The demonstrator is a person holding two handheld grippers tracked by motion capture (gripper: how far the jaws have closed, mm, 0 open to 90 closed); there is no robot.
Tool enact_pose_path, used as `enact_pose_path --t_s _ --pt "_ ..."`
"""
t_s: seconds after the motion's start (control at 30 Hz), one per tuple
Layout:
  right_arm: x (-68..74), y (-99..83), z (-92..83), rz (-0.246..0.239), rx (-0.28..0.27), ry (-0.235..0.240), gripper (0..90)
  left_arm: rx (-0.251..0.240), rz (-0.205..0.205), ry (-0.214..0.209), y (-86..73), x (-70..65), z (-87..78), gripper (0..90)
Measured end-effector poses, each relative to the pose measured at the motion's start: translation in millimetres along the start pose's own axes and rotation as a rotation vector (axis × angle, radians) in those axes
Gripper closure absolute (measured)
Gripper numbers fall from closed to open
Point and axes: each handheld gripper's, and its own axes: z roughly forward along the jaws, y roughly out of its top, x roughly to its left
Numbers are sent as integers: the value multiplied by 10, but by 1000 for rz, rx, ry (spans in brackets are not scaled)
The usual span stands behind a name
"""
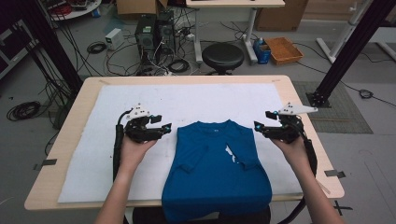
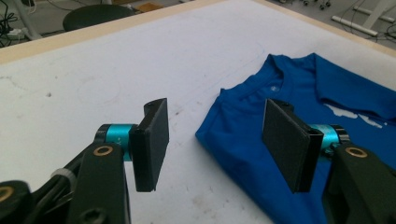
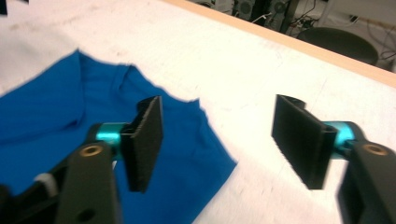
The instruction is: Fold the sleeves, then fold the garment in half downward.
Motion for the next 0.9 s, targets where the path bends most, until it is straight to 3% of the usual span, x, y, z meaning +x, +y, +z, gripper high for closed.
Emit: enact_pose_path --t_s 0.17,0.37,0.7,0.9 --pt "-121 96 32 55 -21 18 282 -11 -28 -35 9 -14 18 386" --pt "-134 -2 25 56 -11 24 281 -12 -30 -41 -31 -19 19 379" --pt "-137 -1 9 55 -18 24 279 3 -26 -50 -67 -46 16 379" --pt "-184 -10 17 74 -12 -4 285 -1 -43 -56 -58 -48 43 379"
